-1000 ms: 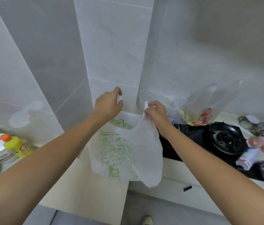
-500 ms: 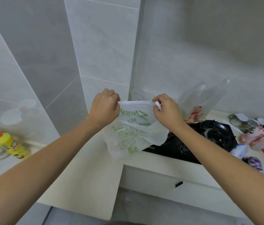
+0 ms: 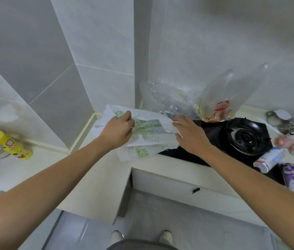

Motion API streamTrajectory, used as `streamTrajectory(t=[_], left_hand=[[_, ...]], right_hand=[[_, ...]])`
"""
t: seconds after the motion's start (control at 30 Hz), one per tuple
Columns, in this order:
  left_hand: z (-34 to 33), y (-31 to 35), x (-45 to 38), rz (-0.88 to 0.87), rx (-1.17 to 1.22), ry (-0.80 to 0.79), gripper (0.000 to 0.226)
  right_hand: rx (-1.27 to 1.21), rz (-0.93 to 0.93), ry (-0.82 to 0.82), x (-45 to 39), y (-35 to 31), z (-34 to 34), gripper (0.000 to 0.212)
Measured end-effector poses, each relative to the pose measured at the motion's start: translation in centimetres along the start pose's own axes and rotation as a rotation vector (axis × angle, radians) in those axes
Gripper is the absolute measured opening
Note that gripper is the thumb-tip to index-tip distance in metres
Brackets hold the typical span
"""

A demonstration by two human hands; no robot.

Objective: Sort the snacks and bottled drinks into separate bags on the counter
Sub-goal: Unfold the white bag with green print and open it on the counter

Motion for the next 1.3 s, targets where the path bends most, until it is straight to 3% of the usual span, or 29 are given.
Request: streamTrajectory(t=[0.2, 0.33, 0.4, 0.47, 0.53, 0.6, 0.8, 0.97, 1.1, 1.23, 1.3], left_hand=[[-2.8, 0.3, 0.0, 0.146, -0.147, -0.164, 0.016], [-3.8, 0.4, 0.7, 0.259, -0.249, -0.334, 0.029], [-4.6, 0.2, 1.1, 0.293, -0.229, -0.4, 0.033], [-5.4, -0.1, 1.5, 0.31, -0.203, -0.44, 0.037], [-6.2, -0.7, 1.5, 0.315, -0.193, -0.474, 0.042], [-7.2, -1.5, 1.4, 0.306, -0.169, -0.489, 0.046], [-10.8, -3.3, 0.6, 0.272, -0.111, -0.537, 0.063], [-13.7, -3.2, 0.4, 0.122, -0.058, -0.5, 0.079], [-15.3, -2.4, -0.7, 0.037, -0.132, -0.591, 0.087], [-16.0, -1.3, -2.0, 0.017, -0.143, -0.647, 0.069], [-16.4, -0.7, -2.6, 0.019, -0.128, -0.666, 0.059]], right_hand=[[0.34, 0.266, -0.148, -0.7, 1.6, -2.5, 0.069], [0.415, 0.466, -0.131, -2.1, 1.5, -3.3, 0.092], [0.412, 0.541, -0.141, -3.0, 1.2, -4.1, 0.094], [0.435, 0.585, -0.174, -3.9, 1.0, -5.3, 0.084], [0.453, 0.557, -0.223, -5.3, 0.9, -6.3, 0.064], [0.449, 0.48, -0.292, -6.5, 0.7, -7.0, 0.058], [0.46, 0.199, -0.576, -8.1, -0.3, -7.5, 0.087], [0.476, -0.019, -0.656, -8.5, 1.3, -8.5, 0.1], [0.52, -0.104, -0.625, -8.6, 3.8, -9.5, 0.108], [0.625, -0.082, -0.568, -8.3, 6.1, -10.0, 0.085], [0.63, 0.04, -0.503, -8.4, 6.6, -10.2, 0.063]])
Point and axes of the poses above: each hand's wrist, its own x-axis away from the middle knuckle, its own z-axis out of the back of the hand, y = z × x, the point moved 2 cm from there along -x, towards the middle knuckle, and after that the axes turned 14 degrees about -y, right-handed, at the moved point
